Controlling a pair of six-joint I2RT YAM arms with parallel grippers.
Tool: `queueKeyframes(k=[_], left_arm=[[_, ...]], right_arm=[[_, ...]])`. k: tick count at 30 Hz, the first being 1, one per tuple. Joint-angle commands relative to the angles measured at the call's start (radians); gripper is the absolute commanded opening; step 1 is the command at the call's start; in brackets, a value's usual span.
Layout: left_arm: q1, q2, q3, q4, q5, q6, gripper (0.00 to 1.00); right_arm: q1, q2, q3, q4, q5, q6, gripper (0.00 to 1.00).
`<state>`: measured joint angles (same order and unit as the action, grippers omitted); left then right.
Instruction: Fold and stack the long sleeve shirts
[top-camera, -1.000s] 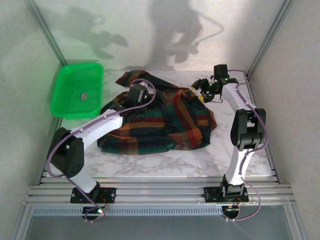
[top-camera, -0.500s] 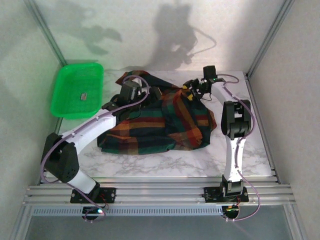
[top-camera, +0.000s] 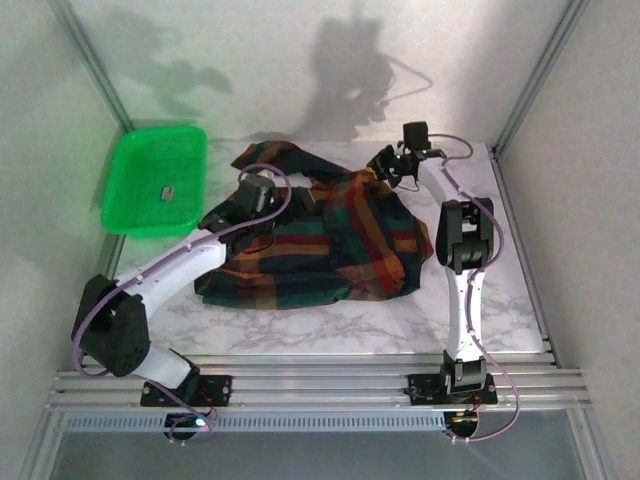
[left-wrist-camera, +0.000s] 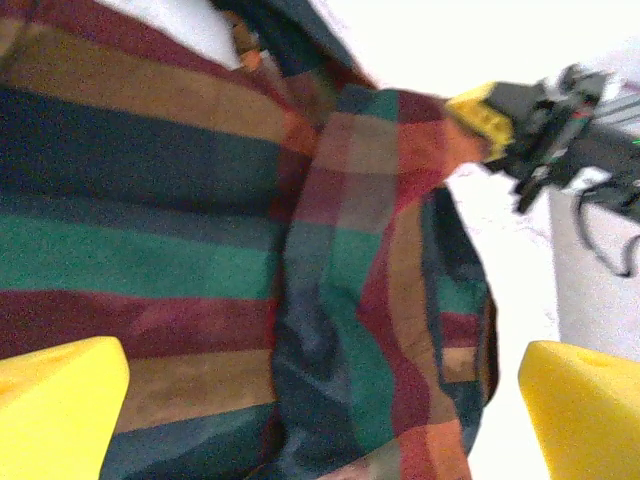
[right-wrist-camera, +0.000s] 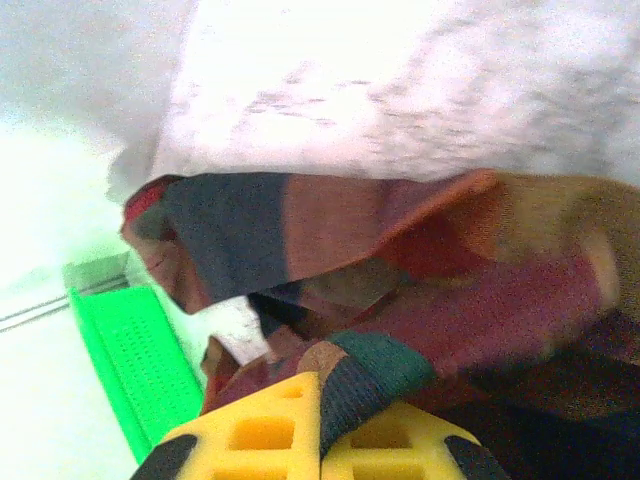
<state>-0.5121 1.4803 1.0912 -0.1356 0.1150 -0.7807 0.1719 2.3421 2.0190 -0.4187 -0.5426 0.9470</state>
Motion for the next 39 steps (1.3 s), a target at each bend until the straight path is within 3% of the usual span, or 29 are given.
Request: queueKeyframes(k=[1, 9, 17, 24, 25, 31, 39], left_arm=[[0.011, -0.05, -0.059, -0.01, -0.045, -0.046, 1.0], [0.02, -0.13, -0.157, -0.075, -0.163, -0.151, 1.0], [0.02, -0.264, -0.254, -0.17, -0.272, -0.309, 1.0], [-0.035, -0.336, -0.285, -0.168, -0.367, -0.35, 1.0], [-0.046, -0.337, -0.288, -0.164, -0.376, -0.356, 1.0], [-0.109, -0.339, -0.302, -0.139, -0.39, -0.378, 1.0], [-0.203, -0.435, -0.421, -0.096, -0.357, -0.438, 1.0]], right_arm=[[0.037, -0.16, -0.014, 0.043, 0.002, -0.183, 0.03], [0.168, -0.472, -0.37, 0.099, 0.021, -0.461, 0.03], [0.4, -0.76, -0.81, 0.209, 0.114, -0.51, 0.07], [0.63, -0.858, -1.108, 0.301, 0.276, -0.492, 0.13], [0.658, -0.871, -1.142, 0.309, 0.303, -0.488, 0.15], [0.799, -0.949, -1.32, 0.341, 0.397, -0.412, 0.5], [0.927, -1.07, -1.318, 0.153, 0.493, -0.36, 0.61]])
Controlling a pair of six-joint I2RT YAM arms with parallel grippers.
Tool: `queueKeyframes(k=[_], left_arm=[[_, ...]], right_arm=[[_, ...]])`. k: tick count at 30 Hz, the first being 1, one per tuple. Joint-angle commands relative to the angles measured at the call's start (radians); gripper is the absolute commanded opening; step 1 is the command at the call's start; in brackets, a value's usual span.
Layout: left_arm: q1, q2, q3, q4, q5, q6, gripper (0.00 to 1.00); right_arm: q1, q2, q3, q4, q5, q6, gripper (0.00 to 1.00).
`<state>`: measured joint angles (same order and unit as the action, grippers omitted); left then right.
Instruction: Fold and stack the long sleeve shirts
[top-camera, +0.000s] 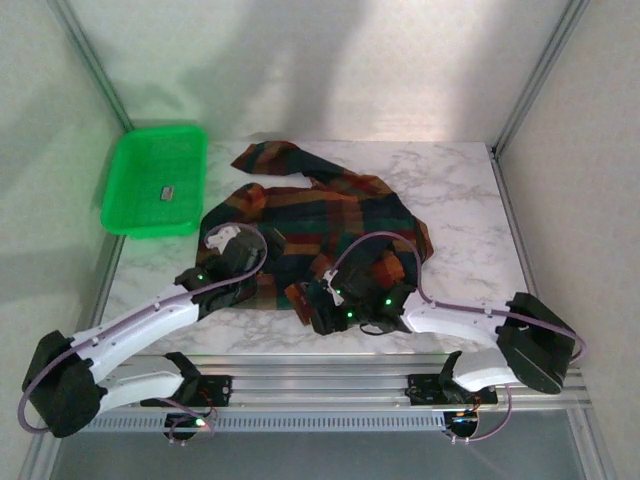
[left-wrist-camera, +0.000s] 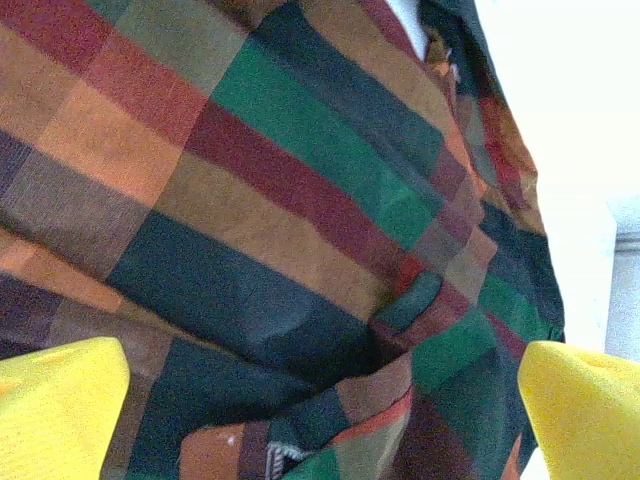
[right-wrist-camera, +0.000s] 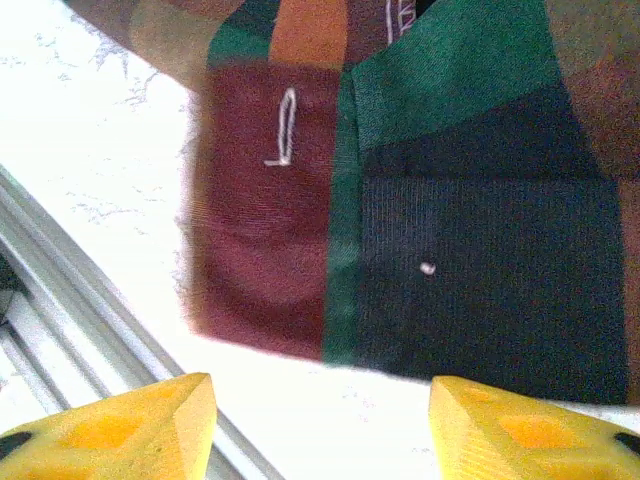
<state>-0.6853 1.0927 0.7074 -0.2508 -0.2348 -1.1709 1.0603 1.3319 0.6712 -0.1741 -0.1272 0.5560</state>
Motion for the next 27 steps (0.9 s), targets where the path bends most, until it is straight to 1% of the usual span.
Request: queueKeyframes(k=[1, 3, 5, 6, 8, 9, 10, 11, 13, 16, 19, 23, 27], left_arm=[[-0.046, -0.063, -0.051, 0.019, -0.014, -0.056, 1.0], [-0.068, -0.08, -0.074, 0.015, -0.01, -0.072, 1.0], [-0.091, -0.086, -0.083, -0.006, 0.0, -0.086, 1.0], [-0.109, -0.086, -0.081, -0.022, 0.003, -0.092, 1.0], [-0.149, -0.078, -0.076, -0.053, 0.027, -0.109, 1.0], [-0.168, -0.064, -0.075, -0.066, 0.059, -0.122, 1.0], [-0.184, -0.043, -0.079, -0.072, 0.104, -0.136, 1.0], [-0.202, -0.021, -0.081, -0.073, 0.138, -0.154, 1.0], [-0.273, 0.031, -0.076, -0.08, 0.185, -0.203, 1.0], [-0.36, 0.1, -0.07, -0.089, 0.21, -0.298, 1.0], [-0.429, 0.133, -0.107, -0.025, 0.204, -0.412, 0.98], [-0.466, 0.201, -0.108, 0.019, 0.198, -0.478, 0.97], [-0.45, 0.275, -0.109, 0.14, 0.166, -0.523, 0.96]], right_arm=[[0.056, -0.089, 0.038, -0.123, 0.09, 0.03, 0.64], [0.082, -0.133, 0.046, -0.188, 0.127, 0.035, 0.67], [0.087, -0.188, 0.045, -0.263, 0.172, 0.068, 0.67], [0.088, -0.237, 0.037, -0.299, 0.209, 0.091, 0.69], [0.082, -0.326, 0.055, -0.412, 0.323, 0.144, 0.79], [0.056, -0.356, 0.081, -0.481, 0.365, 0.164, 0.82], [0.0, -0.369, 0.109, -0.534, 0.347, 0.157, 0.83], [-0.055, -0.366, 0.133, -0.563, 0.301, 0.143, 0.83], [-0.164, -0.309, 0.209, -0.648, 0.233, 0.101, 0.83], [-0.266, -0.219, 0.3, -0.708, 0.156, 0.016, 0.83], [-0.365, -0.179, 0.33, -0.699, 0.056, -0.027, 0.83], [-0.421, -0.186, 0.316, -0.672, -0.02, -0.052, 0.84], [-0.426, -0.214, 0.309, -0.665, -0.06, -0.089, 0.85]])
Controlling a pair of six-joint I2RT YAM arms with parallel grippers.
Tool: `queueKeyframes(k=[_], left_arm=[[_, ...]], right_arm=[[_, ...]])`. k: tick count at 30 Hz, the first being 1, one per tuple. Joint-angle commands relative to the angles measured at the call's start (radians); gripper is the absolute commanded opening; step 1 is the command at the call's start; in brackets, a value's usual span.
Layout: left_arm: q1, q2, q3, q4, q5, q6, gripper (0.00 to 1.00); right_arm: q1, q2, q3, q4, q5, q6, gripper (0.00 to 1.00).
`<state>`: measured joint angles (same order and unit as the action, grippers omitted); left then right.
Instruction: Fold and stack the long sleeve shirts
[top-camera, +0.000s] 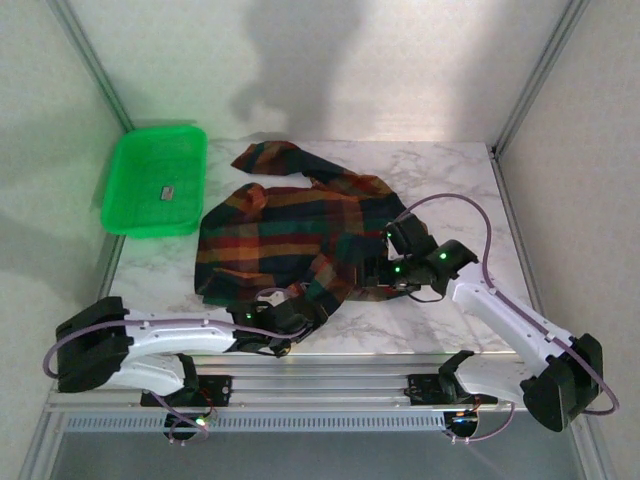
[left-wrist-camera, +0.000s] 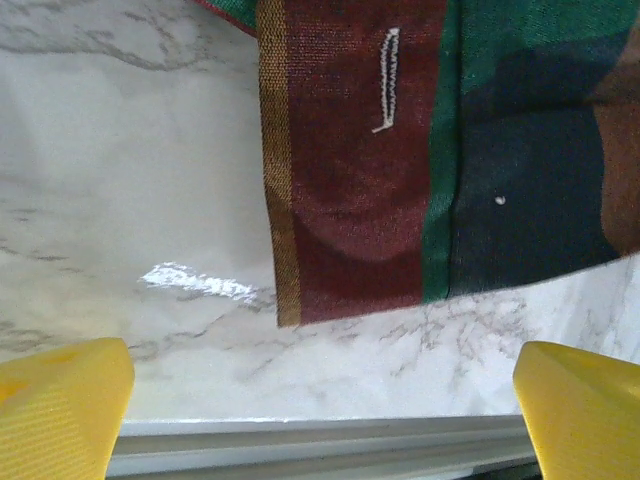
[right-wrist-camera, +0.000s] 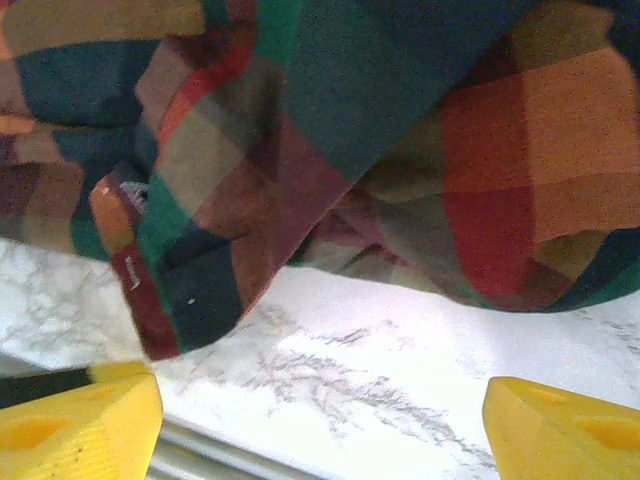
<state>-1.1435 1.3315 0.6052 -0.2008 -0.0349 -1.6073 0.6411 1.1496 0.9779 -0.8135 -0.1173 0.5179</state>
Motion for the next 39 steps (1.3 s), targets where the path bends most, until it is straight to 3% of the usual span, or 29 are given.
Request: queueKeyframes(k=[1, 11, 19, 25, 31, 33, 39], left_arm=[[0.008, 0.053, -0.004, 0.102, -0.053, -0.104, 0.95], [0.037, 0.093, 0.067, 0.105, -0.244, -0.099, 0.79], [0.059, 0.156, 0.085, 0.122, -0.212, -0.105, 0.68], [0.049, 0.189, 0.155, 0.036, -0.197, -0.085, 0.49], [0.035, 0.174, 0.152, -0.005, -0.196, -0.106, 0.05], [0.029, 0.143, 0.167, -0.045, -0.216, -0.092, 0.0], [0.029, 0.06, 0.304, -0.274, -0.3, 0.069, 0.0]], right_arm=[[-0.01, -0.047, 0.002, -0.03, -0.073, -0.058, 0.85], [-0.043, -0.165, -0.042, -0.052, -0.116, -0.071, 0.89], [-0.061, -0.175, -0.038, -0.055, -0.129, -0.084, 0.89], [-0.079, -0.157, -0.022, -0.065, -0.132, -0.099, 0.89], [-0.099, -0.166, -0.012, -0.074, -0.133, -0.105, 0.89], [-0.105, -0.167, -0.012, -0.079, -0.128, -0.111, 0.9], [-0.135, -0.149, 0.006, -0.086, -0.115, -0.108, 0.9]])
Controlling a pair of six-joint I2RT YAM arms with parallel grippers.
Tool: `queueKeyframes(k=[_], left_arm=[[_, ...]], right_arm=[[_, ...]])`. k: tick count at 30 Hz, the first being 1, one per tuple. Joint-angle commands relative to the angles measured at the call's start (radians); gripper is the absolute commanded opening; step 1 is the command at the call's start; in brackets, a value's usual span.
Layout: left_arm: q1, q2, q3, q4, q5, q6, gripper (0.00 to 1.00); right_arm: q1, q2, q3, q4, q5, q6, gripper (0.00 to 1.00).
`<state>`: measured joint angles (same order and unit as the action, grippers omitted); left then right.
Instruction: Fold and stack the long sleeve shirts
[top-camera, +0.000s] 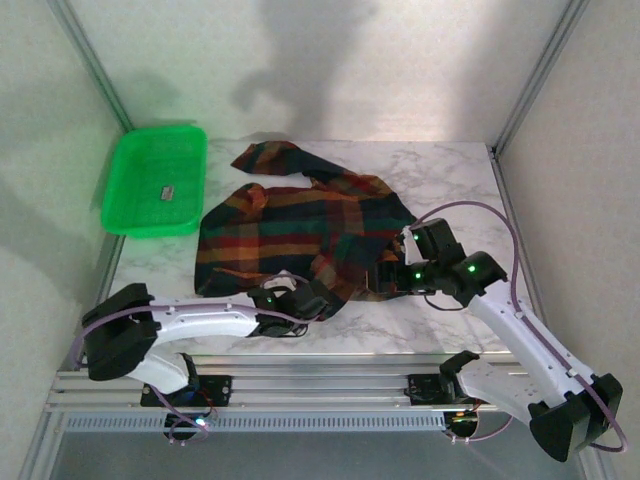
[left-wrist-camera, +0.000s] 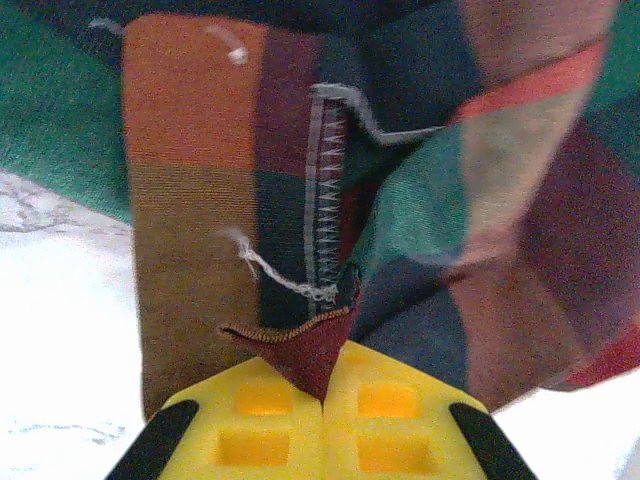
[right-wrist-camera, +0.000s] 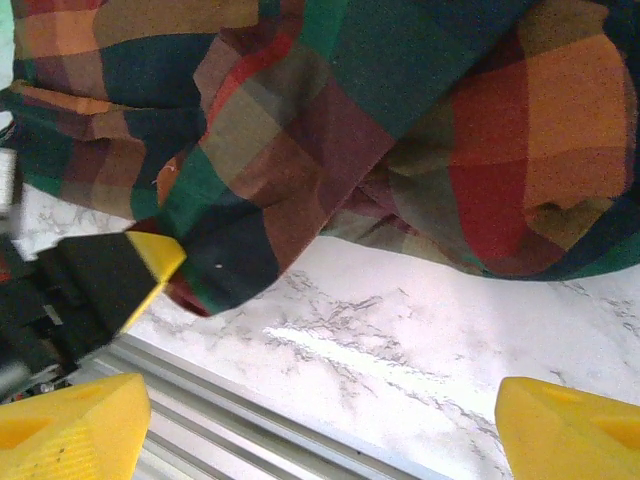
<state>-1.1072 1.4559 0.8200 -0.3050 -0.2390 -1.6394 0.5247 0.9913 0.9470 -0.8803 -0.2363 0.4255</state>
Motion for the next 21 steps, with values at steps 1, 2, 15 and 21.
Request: queueKeyframes(k=[1, 2, 15, 21], left_arm=[[-0.007, -0.077, 0.12, -0.216, -0.117, 0.143, 0.0], [-0.006, -0.093, 0.156, -0.275, -0.14, 0.189, 0.0], [-0.005, -0.246, 0.223, -0.608, -0.245, 0.581, 0.0], [-0.002, -0.239, 0.212, -0.722, -0.296, 0.556, 0.0]], right_arm=[[-0.025, 0.016, 0.045, -0.02, 0.006, -0.016, 0.9], [-0.034, 0.026, 0.06, -0.023, 0.006, -0.017, 0.9], [-0.112, 0.199, 0.221, -0.042, 0.01, -0.046, 0.9], [-0.113, 0.251, 0.233, -0.03, 0.01, -0.002, 0.88]])
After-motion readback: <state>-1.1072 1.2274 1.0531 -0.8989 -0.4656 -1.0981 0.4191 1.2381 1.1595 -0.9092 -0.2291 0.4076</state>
